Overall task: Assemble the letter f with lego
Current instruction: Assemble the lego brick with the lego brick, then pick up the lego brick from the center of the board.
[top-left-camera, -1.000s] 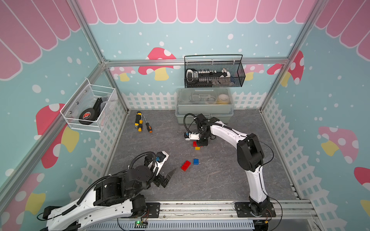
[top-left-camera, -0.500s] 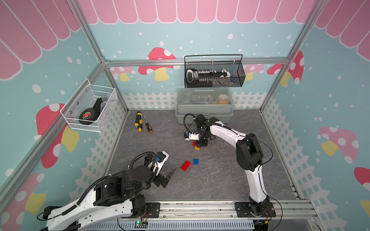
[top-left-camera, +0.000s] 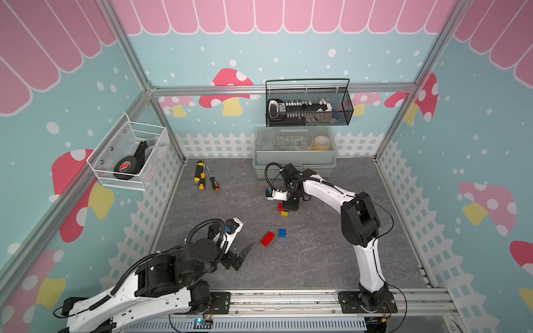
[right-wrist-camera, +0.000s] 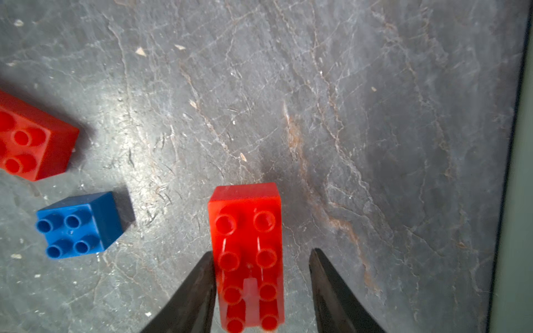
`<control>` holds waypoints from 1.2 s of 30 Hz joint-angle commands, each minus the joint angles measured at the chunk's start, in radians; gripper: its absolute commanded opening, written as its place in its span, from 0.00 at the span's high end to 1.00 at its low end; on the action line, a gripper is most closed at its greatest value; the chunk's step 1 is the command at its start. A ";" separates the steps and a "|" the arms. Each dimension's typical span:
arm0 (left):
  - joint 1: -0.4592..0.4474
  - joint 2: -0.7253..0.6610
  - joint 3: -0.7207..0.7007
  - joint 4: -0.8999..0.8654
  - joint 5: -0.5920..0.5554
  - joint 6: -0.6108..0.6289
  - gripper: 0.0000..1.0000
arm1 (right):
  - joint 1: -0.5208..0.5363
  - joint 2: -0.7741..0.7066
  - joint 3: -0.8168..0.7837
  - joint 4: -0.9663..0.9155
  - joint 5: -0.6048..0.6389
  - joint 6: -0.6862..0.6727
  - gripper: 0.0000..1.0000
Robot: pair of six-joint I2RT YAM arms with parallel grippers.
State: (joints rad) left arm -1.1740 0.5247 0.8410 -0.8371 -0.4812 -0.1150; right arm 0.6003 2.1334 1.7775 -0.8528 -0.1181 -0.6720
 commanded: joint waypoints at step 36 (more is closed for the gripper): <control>-0.004 0.013 0.023 -0.020 0.012 0.022 0.01 | 0.177 -0.209 -0.427 0.171 -0.101 0.167 0.45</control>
State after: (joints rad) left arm -1.1740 0.5339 0.8410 -0.8371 -0.4747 -0.1112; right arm 0.7677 1.8843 1.3640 -0.6849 -0.2165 -0.5137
